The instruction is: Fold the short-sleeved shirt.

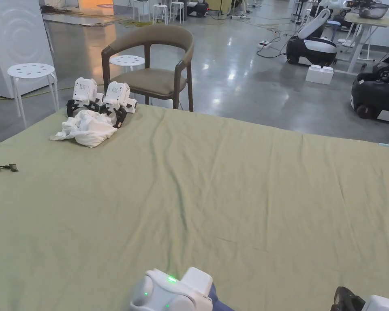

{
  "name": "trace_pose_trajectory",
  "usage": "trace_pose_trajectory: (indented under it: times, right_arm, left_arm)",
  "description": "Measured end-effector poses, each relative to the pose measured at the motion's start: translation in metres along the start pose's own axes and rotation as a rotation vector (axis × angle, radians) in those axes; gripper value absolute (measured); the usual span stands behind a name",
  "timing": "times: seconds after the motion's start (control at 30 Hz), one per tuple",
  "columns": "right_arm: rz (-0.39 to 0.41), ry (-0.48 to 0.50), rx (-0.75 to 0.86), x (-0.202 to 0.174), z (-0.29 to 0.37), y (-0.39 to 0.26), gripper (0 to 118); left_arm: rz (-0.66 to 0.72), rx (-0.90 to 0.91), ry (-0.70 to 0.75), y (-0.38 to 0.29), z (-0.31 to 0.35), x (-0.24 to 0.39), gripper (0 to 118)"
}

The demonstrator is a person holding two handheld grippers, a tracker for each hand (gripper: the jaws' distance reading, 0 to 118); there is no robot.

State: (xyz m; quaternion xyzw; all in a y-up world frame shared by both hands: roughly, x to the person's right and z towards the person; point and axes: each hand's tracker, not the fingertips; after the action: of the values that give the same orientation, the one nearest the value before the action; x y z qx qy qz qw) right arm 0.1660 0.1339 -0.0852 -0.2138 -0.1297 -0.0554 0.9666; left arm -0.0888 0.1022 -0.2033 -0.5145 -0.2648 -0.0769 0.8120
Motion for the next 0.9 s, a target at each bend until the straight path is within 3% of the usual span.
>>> trace_pose_trajectory:
  times: [0.2,0.23,0.33,0.37,0.5,0.53,0.6,0.63,0.7,0.8,0.9]
  right_arm:
    - [-0.004,-0.012,-0.005,0.005,0.001,-0.002,0]
    - [-0.002,-0.013,-0.007,0.006,0.001,-0.002,0]
    - [-0.006,-0.021,-0.012,0.008,0.0,-0.003,0]
    - [-0.01,-0.021,-0.013,0.009,0.001,-0.003,0]
    - [-0.015,-0.024,-0.013,0.01,0.002,-0.004,0]
    - [-0.016,-0.025,-0.015,0.01,0.002,-0.004,0]
    - [-0.02,-0.024,-0.018,0.01,0.002,-0.005,0]
    - [-0.02,-0.024,-0.019,0.01,0.002,-0.006,0]
    - [-0.022,-0.023,-0.021,0.009,0.002,-0.007,0]
    - [-0.024,-0.02,-0.024,0.007,0.002,-0.008,0]
    - [-0.023,-0.019,-0.02,0.006,0.002,-0.009,0]
  left_arm:
    - [-0.014,-0.032,0.02,-0.006,-0.015,0.009,7]
    - [-0.009,-0.034,0.007,-0.005,-0.012,0.008,13]
    - [0.06,-0.011,-0.16,-0.003,0.002,-0.007,72]
    - [0.096,0.01,-0.205,-0.001,0.011,-0.013,76]
    - [0.196,0.122,-0.306,0.004,0.037,-0.036,68]
    - [0.199,0.135,-0.324,0.003,0.036,-0.041,57]
    - [0.197,0.11,-0.311,0.001,0.027,-0.048,21]
    - [0.212,0.083,-0.286,0.0,0.02,-0.048,13]
    - [0.234,0.024,-0.3,-0.007,-0.001,-0.049,10]
    - [0.232,-0.034,-0.444,-0.021,-0.032,-0.04,7]
    - [0.232,-0.03,-0.377,-0.035,-0.056,-0.027,4]
